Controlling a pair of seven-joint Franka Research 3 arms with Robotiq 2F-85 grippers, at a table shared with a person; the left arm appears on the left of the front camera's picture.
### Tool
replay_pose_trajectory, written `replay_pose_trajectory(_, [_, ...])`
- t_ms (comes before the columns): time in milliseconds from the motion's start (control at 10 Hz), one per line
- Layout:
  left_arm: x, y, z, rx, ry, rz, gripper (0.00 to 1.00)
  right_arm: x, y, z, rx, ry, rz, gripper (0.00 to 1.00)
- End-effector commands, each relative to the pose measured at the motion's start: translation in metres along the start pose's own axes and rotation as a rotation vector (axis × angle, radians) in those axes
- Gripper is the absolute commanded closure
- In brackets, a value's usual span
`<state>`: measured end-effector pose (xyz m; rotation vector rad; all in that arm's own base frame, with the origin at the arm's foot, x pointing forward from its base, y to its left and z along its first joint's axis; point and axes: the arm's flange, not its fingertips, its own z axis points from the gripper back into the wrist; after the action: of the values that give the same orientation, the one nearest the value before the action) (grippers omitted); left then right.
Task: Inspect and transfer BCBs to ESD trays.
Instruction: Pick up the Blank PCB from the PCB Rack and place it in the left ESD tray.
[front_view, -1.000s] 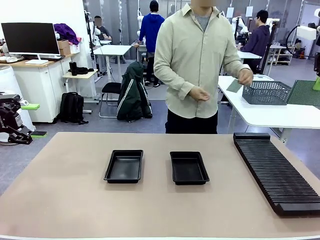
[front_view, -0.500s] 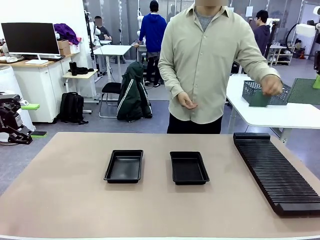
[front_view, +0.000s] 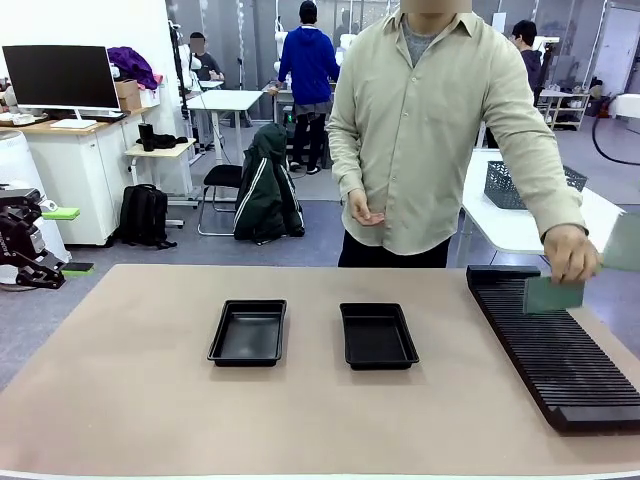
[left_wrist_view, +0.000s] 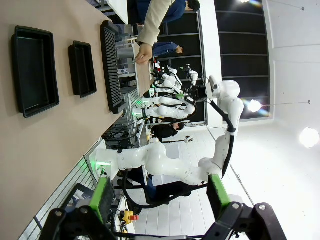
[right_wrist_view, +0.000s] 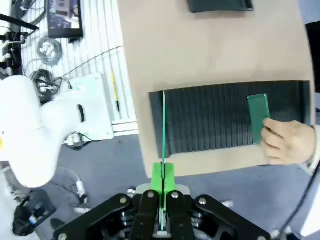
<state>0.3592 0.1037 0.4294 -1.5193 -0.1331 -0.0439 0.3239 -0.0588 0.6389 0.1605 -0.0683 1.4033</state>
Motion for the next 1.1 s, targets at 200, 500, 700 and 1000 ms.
replay_pose_trajectory(200, [0.000, -0.001, 0.001, 0.001, -0.005, -0.003, 0.00, -0.019, 0.063, -0.021, 0.020, 0.001, -0.057, 0.98])
replay_pose_trajectory(500, [0.000, -0.001, 0.001, 0.001, -0.005, -0.003, 0.00, -0.021, 0.069, -0.032, 0.020, -0.003, -0.040, 0.98])
replay_pose_trajectory(700, [0.000, -0.001, 0.001, 0.001, -0.005, -0.003, 0.00, -0.016, 0.067, -0.032, 0.023, 0.002, -0.035, 0.98])
replay_pose_trajectory(1000, [0.000, -0.001, 0.001, 0.001, -0.005, -0.003, 0.00, -0.009, 0.065, -0.027, 0.019, 0.006, -0.044, 0.98])
